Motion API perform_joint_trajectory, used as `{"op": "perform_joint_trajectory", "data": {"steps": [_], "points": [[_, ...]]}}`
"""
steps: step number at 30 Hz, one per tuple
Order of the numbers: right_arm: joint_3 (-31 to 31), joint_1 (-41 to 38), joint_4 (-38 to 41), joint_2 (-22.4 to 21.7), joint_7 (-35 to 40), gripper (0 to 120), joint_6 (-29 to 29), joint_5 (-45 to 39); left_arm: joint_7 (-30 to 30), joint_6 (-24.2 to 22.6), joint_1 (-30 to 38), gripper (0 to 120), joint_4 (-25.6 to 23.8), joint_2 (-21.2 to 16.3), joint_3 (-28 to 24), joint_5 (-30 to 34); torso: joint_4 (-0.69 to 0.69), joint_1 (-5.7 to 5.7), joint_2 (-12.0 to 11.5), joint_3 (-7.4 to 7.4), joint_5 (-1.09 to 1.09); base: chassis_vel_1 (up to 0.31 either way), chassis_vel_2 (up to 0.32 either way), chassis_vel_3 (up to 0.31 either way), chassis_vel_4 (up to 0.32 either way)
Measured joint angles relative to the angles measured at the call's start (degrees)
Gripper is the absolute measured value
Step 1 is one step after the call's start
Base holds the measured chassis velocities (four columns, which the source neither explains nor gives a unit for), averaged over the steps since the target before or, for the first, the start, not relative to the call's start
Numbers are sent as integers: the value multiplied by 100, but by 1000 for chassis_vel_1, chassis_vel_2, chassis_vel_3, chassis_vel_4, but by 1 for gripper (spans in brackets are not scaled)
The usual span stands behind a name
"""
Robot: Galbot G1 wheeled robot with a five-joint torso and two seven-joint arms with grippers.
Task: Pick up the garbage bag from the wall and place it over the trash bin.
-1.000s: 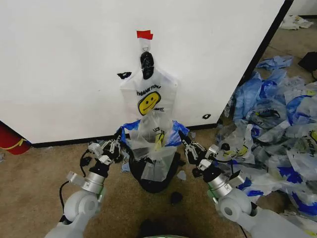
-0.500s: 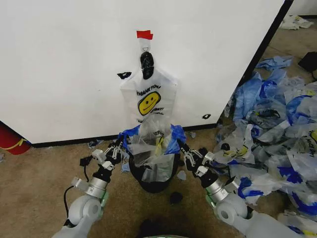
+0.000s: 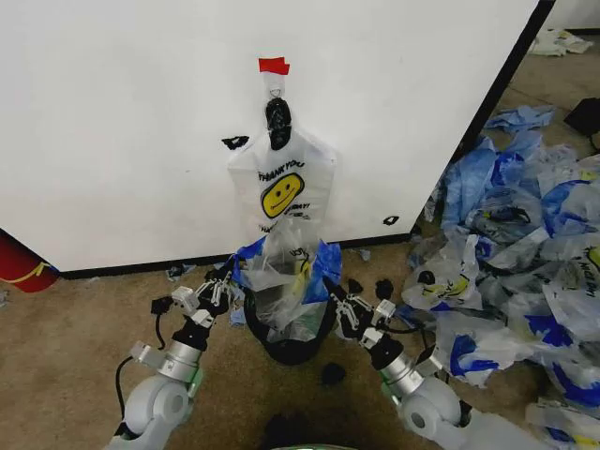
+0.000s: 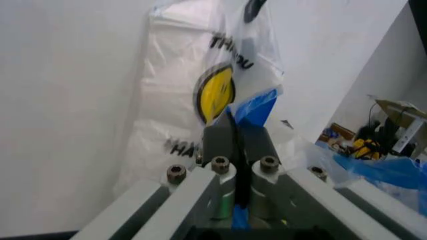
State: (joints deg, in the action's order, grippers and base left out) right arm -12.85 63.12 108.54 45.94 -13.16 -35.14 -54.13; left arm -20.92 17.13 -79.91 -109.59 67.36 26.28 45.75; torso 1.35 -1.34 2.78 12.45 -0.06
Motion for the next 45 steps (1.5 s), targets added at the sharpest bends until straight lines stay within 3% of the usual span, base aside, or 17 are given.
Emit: {"op": "perform_joint_trajectory", "data": {"steps": [11,22,33,45], "points": [[132,524,388,-249,37,0,10,178,106,-86,-462,0,-524,-117,65,5,0,0,0,0,1,0,0,0,0],[442,973,106,-321,-224,0,-159,194,128,-48,-722,0,-558,-7,-34,-122,1,0,0,0,1,0,0,0,0],[459,872,-124,-404,-241,0,-177,156,267,-66,-615,0,-497,196,-295,-236,1,0,0,0,0,0,0,0,0],[658,1224,-134,-497,-276,0,-282,113,315,-67,-981,0,-608,23,-63,-256,0,0,0,0,1,0,0,0,0]]}}
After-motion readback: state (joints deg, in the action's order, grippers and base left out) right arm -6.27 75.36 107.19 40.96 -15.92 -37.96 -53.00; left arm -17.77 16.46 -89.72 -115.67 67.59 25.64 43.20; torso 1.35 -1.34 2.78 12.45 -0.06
